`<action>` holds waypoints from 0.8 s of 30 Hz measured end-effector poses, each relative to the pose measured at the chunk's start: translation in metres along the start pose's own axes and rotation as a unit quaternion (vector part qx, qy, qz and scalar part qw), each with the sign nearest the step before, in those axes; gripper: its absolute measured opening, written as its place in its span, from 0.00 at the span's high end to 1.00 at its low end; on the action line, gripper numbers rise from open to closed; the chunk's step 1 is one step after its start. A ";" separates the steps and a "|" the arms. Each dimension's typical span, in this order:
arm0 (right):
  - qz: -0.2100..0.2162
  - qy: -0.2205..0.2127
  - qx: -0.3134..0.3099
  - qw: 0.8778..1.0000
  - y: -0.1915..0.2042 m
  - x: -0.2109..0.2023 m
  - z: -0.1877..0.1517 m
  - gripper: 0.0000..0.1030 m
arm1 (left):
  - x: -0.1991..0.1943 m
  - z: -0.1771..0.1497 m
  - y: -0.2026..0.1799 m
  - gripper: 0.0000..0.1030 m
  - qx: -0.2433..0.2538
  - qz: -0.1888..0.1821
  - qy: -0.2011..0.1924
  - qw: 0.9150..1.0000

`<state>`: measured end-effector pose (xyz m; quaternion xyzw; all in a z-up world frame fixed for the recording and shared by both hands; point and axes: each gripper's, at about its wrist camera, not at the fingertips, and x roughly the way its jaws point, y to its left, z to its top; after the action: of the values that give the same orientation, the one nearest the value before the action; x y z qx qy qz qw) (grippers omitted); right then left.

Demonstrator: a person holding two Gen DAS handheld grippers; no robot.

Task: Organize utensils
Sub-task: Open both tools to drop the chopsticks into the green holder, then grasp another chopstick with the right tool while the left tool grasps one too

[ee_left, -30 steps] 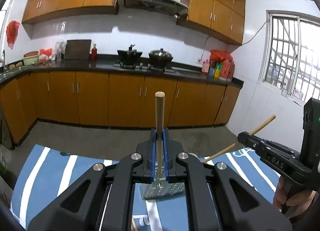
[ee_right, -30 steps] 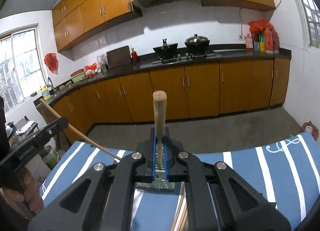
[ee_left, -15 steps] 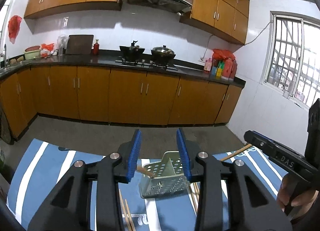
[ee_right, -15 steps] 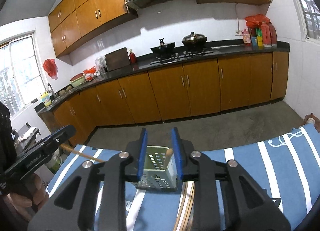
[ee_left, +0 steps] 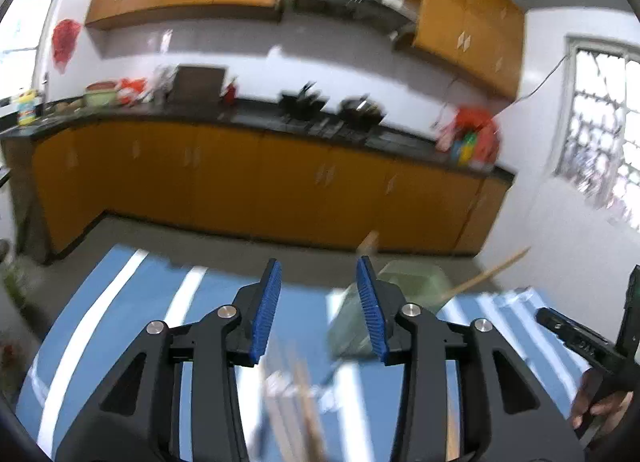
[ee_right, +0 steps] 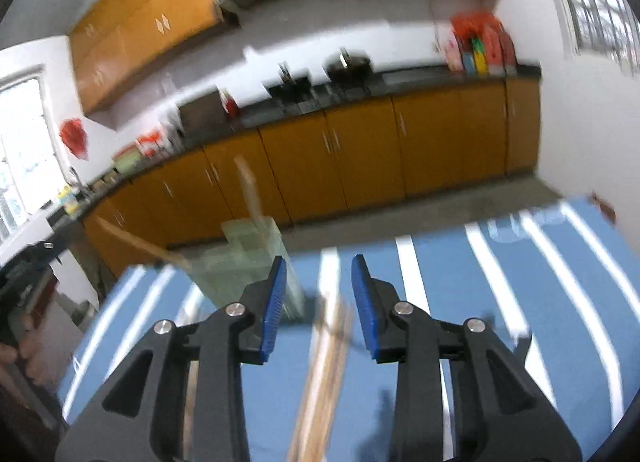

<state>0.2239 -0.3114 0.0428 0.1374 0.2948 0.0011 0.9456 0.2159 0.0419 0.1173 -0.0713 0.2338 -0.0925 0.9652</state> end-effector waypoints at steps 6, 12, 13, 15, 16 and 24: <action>-0.012 0.109 0.016 0.994 -0.008 0.054 -0.070 0.78 | 0.032 -0.074 0.041 0.59 -0.020 0.064 0.102 0.993; -0.006 0.145 0.007 0.989 0.011 0.075 -0.098 0.80 | 0.046 -0.122 0.062 0.55 -0.052 0.078 0.165 0.982; -0.005 0.147 0.005 0.989 0.013 0.078 -0.099 0.80 | 0.045 -0.127 0.061 0.54 -0.052 0.079 0.169 0.981; -0.006 0.151 0.002 0.988 0.018 0.083 -0.101 0.80 | 0.045 -0.134 0.062 0.54 -0.051 0.076 0.174 0.980; -0.008 0.153 -0.001 0.988 0.017 0.086 -0.101 0.80 | 0.047 -0.133 0.061 0.54 -0.051 0.074 0.176 0.980; -0.071 0.140 -0.030 0.987 0.005 0.085 -0.101 0.92 | 0.050 -0.145 0.044 0.53 -0.031 0.047 0.187 0.981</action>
<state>0.2385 -0.2731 -0.0826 0.0862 0.4330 -0.0377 0.8965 0.1983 0.0603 -0.0399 -0.0719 0.4162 -0.0511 0.9050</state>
